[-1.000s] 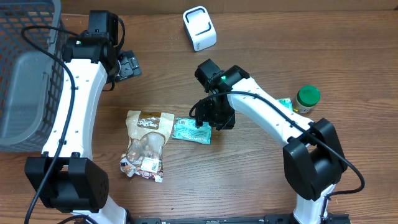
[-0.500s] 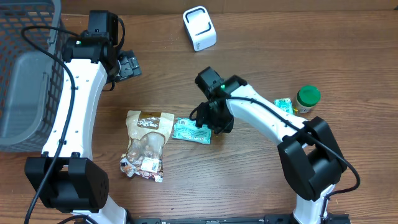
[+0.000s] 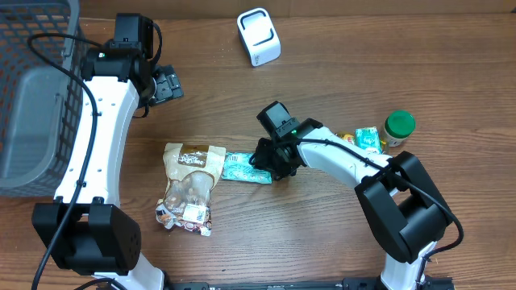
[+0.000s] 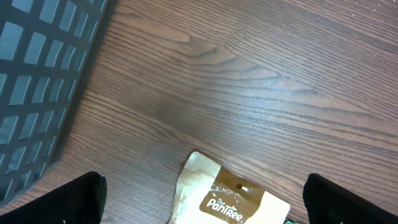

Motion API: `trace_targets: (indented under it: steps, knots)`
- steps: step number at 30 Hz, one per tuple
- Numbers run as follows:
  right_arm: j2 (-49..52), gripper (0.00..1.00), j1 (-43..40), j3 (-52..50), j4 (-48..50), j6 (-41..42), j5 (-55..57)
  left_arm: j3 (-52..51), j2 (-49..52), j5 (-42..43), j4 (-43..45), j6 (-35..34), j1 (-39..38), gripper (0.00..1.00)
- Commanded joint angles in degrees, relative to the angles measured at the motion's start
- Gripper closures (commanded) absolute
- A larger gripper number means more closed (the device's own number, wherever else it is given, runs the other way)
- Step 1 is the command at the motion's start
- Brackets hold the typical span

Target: Scan the item barcode

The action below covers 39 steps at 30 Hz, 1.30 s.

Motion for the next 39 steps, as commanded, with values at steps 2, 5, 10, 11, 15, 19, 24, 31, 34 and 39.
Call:
trace_targets:
  steps: [2, 5, 10, 11, 15, 19, 24, 31, 34, 39]
  knots:
    - [0.04, 0.78, 0.28, -1.88, -0.42, 0.28, 0.63, 0.52, -0.76, 0.22, 0.04, 0.81, 0.04, 0.01]
    - [0.04, 0.82, 0.28, -1.88, -0.46, 0.26, 0.63, 0.52, -0.76, 0.22, 0.04, 0.81, 0.04, 0.01]
    - [0.04, 0.82, 0.28, -1.88, -0.48, 0.26, 0.61, 0.52, -0.74, 0.22, 0.04, 0.81, 0.04, 0.0]
    - [0.04, 0.85, 0.28, -1.88, -0.48, 0.26, 0.61, 0.52, -0.74, 0.22, 0.04, 0.81, 0.04, 0.0]
    - [0.04, 0.96, 0.28, -1.88, -0.44, 0.28, 0.61, 0.52, -0.76, 0.22, 0.04, 0.81, 0.04, 0.0]
    - [0.04, 0.96, 0.28, -1.88, -0.52, 0.24, 0.61, 0.52, -0.74, 0.22, 0.04, 0.81, 0.04, 0.0]
    - [0.04, 0.96, 0.28, -1.88, -0.46, 0.22, 0.63, 0.52, -0.74, 0.22, 0.04, 0.81, 0.04, 0.01]
    - [0.04, 0.96, 0.28, -1.88, -0.46, 0.04, 0.61, 0.52, -0.74, 0.22, 0.04, 0.81, 0.04, 0.0]
    - [0.04, 0.96, 0.28, -1.88, -0.42, 0.07, 0.63, 0.52, -0.74, 0.22, 0.04, 0.81, 0.04, 0.0]
    - [0.04, 0.96, 0.28, -1.88, -0.17, 0.07, 0.63, 0.52, -0.74, 0.22, 0.04, 0.81, 0.04, 0.01]
